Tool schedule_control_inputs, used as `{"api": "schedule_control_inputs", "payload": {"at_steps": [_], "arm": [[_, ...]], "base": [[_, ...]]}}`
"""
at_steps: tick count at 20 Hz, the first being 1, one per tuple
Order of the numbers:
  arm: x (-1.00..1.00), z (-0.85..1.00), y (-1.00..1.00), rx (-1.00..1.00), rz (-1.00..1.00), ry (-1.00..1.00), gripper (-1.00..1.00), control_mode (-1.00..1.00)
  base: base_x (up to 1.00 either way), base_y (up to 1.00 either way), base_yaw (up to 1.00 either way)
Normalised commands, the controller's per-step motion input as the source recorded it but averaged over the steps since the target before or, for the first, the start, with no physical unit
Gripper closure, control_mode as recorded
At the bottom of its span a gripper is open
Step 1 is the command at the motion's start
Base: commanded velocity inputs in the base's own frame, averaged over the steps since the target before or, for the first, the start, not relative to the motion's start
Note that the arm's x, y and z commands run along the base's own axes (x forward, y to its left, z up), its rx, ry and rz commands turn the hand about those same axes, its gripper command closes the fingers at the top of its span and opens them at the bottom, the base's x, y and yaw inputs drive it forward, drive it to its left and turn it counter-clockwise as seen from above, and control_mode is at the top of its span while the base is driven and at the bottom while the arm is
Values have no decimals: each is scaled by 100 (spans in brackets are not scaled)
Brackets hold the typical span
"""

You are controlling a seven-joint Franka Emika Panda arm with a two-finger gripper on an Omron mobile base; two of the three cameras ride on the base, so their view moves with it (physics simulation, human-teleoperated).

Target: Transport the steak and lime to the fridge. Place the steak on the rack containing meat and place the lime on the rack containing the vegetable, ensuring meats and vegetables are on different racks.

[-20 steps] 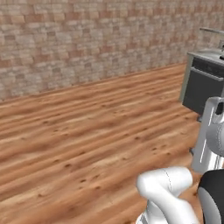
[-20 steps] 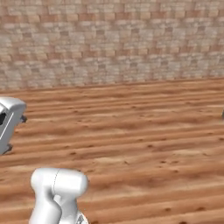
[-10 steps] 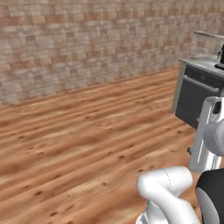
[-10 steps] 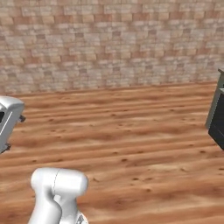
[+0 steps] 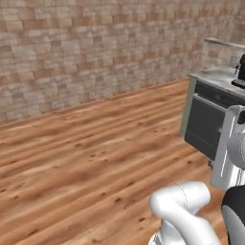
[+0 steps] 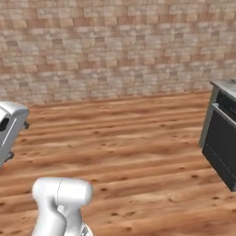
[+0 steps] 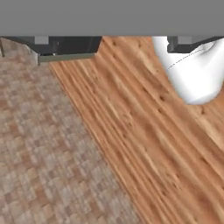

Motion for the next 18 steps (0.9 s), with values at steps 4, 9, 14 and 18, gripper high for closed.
{"api": "schedule_control_inputs", "payload": {"at_steps": [4, 9, 14, 18], "arm": [[0, 0, 0, 0, 0, 0, -100, 100], [0, 0, 0, 0, 0, 0, -100, 100], [0, 0, 0, 0, 0, 0, -100, 100], [0, 0, 0, 0, 0, 0, -100, 100]], "base": [[100, 43, -41], [100, 88, -57], [100, 79, -67], [100, 78, -67]]}}
